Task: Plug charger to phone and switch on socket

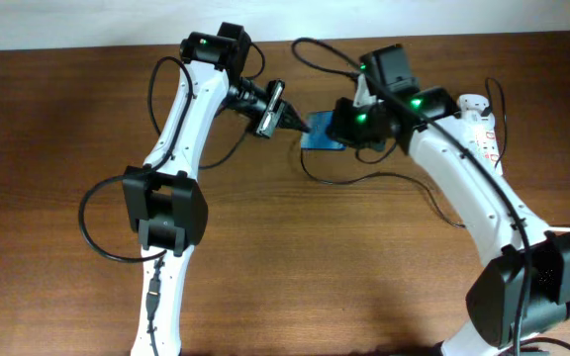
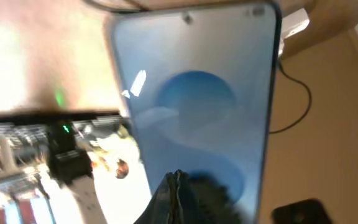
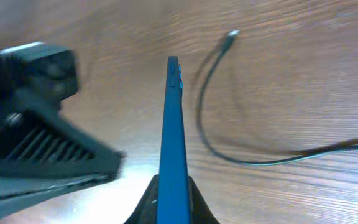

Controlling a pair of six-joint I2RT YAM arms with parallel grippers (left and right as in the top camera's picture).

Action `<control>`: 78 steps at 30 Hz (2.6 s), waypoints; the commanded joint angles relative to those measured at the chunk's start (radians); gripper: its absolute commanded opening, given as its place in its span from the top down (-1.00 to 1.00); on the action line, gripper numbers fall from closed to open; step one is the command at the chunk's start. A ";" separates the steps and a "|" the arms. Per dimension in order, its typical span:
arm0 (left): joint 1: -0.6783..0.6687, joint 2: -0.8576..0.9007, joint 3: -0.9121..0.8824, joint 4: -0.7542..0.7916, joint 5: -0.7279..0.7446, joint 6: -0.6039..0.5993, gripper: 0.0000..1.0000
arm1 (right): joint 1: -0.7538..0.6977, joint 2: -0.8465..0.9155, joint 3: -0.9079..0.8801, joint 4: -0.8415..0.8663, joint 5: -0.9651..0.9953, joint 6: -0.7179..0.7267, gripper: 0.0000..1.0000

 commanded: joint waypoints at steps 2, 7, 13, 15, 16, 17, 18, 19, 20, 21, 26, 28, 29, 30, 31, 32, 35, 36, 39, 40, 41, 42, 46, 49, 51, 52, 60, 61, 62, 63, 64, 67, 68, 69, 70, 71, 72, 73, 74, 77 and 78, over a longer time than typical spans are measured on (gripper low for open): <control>0.001 -0.011 0.008 -0.002 -0.152 0.600 0.76 | -0.123 -0.083 0.023 0.002 -0.078 -0.087 0.92; 0.001 -0.011 0.008 -0.032 -0.309 0.942 -0.35 | -0.333 -0.215 0.023 -0.026 -0.411 -0.203 0.92; 0.122 -0.068 0.010 -0.145 -0.050 1.317 -0.47 | -0.453 -0.466 0.023 -0.243 -0.412 -0.282 0.92; 0.157 -0.151 0.010 -0.145 -0.057 1.323 -0.38 | -0.451 -0.462 0.019 -0.265 -0.412 -0.286 0.92; 0.156 -0.200 0.010 -0.145 -0.077 1.322 -0.40 | -0.451 -0.458 0.018 -0.266 -0.412 -0.286 0.92; 0.156 -0.253 0.010 -0.145 -0.098 1.311 -0.43 | -0.451 -0.458 0.011 -0.266 -0.412 -0.289 0.92; 0.156 -0.288 0.008 -0.145 -0.098 1.303 -0.46 | -0.451 -0.458 0.006 -0.266 -0.412 -0.289 0.92; 0.156 -0.327 -0.006 -0.145 -0.105 1.263 -0.48 | -0.451 -0.458 0.005 -0.265 -0.412 -0.289 0.92; 0.155 -0.361 -0.051 -0.145 -0.106 1.259 -0.48 | -0.451 -0.458 0.005 -0.265 -0.412 -0.289 0.91; 0.156 -0.414 -0.166 -0.145 -0.101 1.260 -0.48 | -0.451 -0.458 0.004 -0.264 -0.412 -0.289 0.92; 0.212 -0.624 -0.763 0.224 0.181 1.312 -0.47 | -0.451 -0.437 -0.042 -0.222 -0.443 -0.285 0.92; 0.250 -0.621 -0.871 0.439 0.300 1.183 -0.47 | -0.438 -0.410 -0.055 -0.140 -0.484 -0.248 0.91; 0.252 -0.621 -0.904 0.577 0.358 1.072 -0.47 | -0.415 -0.391 -0.070 -0.076 -0.484 -0.187 0.92; 0.249 -0.621 -0.908 0.647 0.358 0.996 -0.46 | -0.394 -0.378 -0.091 -0.009 -0.483 -0.123 0.92; 0.245 -0.621 -0.908 0.720 0.358 0.912 -0.45 | -0.362 -0.365 -0.130 0.098 -0.479 -0.032 0.92; 0.239 -0.621 -0.908 0.808 0.358 0.810 -0.44 | -0.317 -0.353 -0.188 0.252 -0.449 0.084 0.92; 0.238 -0.621 -0.908 1.034 0.325 0.519 -0.40 | -0.226 -0.341 -0.324 0.627 -0.346 0.351 0.92; 0.238 -0.621 -0.908 1.068 0.314 0.479 -0.39 | -0.204 -0.340 -0.362 0.736 -0.305 0.446 0.92; 0.238 -0.621 -0.908 1.294 0.280 0.255 -0.56 | -0.118 -0.274 -0.408 0.875 -0.137 0.781 0.92; 0.238 -0.621 -0.908 1.332 0.254 0.201 -0.61 | -0.097 -0.237 -0.408 0.879 -0.140 0.896 0.92; 0.238 -0.621 -0.908 1.354 0.235 0.171 -0.62 | -0.081 -0.204 -0.408 0.903 -0.153 0.947 0.92; 0.238 -0.621 -0.908 1.364 0.210 0.161 -0.64 | -0.066 -0.172 -0.408 0.978 -0.185 0.955 0.92; 0.238 -0.621 -0.908 1.371 0.153 0.158 -0.83 | -0.037 -0.114 -0.408 1.208 -0.230 0.986 0.92; 0.237 -0.621 -0.908 1.371 0.052 0.045 -0.76 | -0.012 -0.114 -0.408 1.210 -0.209 1.050 0.92; 0.224 -0.621 -0.908 1.381 0.016 -0.007 -0.75 | 0.022 -0.114 -0.408 1.212 -0.173 1.056 0.92; 0.211 -0.621 -0.908 1.392 0.016 -0.014 -0.73 | 0.053 -0.114 -0.408 1.210 -0.152 1.061 0.92; 0.166 -0.621 -0.908 1.435 -0.022 -0.067 -0.33 | 0.151 -0.114 -0.408 1.205 -0.100 1.085 0.92; 0.166 -0.621 -0.908 1.435 -0.034 -0.070 -0.30 | 0.158 -0.114 -0.408 1.205 -0.099 1.085 0.92; 0.166 -0.621 -0.908 1.435 -0.047 -0.077 -0.28 | 0.161 -0.114 -0.408 1.204 -0.099 1.085 0.92; 0.166 -0.621 -0.908 1.436 -0.051 -0.090 -0.12 | 0.166 -0.114 -0.408 1.203 -0.096 1.085 0.92; 0.166 -0.621 -0.908 1.439 -0.053 -0.093 0.06 | 0.166 -0.114 -0.408 1.203 -0.096 1.086 0.92; 0.166 -0.621 -0.908 1.439 -0.085 -0.142 0.31 | 0.179 -0.114 -0.408 1.199 -0.088 1.105 0.92; 0.166 -0.621 -0.908 1.442 -0.098 -0.161 0.32 | 0.179 -0.114 -0.408 1.164 -0.080 1.151 0.92; 0.166 -0.621 -0.908 1.496 -0.100 -0.171 0.34 | 0.179 -0.113 -0.408 1.157 -0.080 1.157 0.92; 0.166 -0.621 -0.908 1.518 -0.098 -0.180 0.46 | 0.184 -0.113 -0.408 1.158 -0.080 1.157 0.92; 0.164 -0.621 -0.908 1.524 -0.099 -0.180 0.69 | 0.187 -0.113 -0.408 1.158 -0.081 1.164 0.92; 0.163 -0.621 -0.908 1.524 -0.099 -0.180 0.77 | 0.191 -0.113 -0.408 1.158 -0.081 1.164 0.92; 0.161 -0.621 -0.908 1.525 -0.100 -0.180 0.84 | 0.196 -0.113 -0.408 1.158 -0.079 1.164 0.92; 0.162 -0.621 -0.908 1.525 -0.099 -0.180 0.92 | 0.197 -0.113 -0.408 1.158 -0.077 1.164 0.92; 0.162 -0.621 -0.908 1.525 -0.099 -0.179 1.00 | 0.197 -0.113 -0.408 1.158 -0.077 1.164 0.92; 0.162 -0.621 -0.908 1.524 -0.099 -0.171 1.00 | 0.196 -0.113 -0.408 1.158 -0.074 1.164 0.92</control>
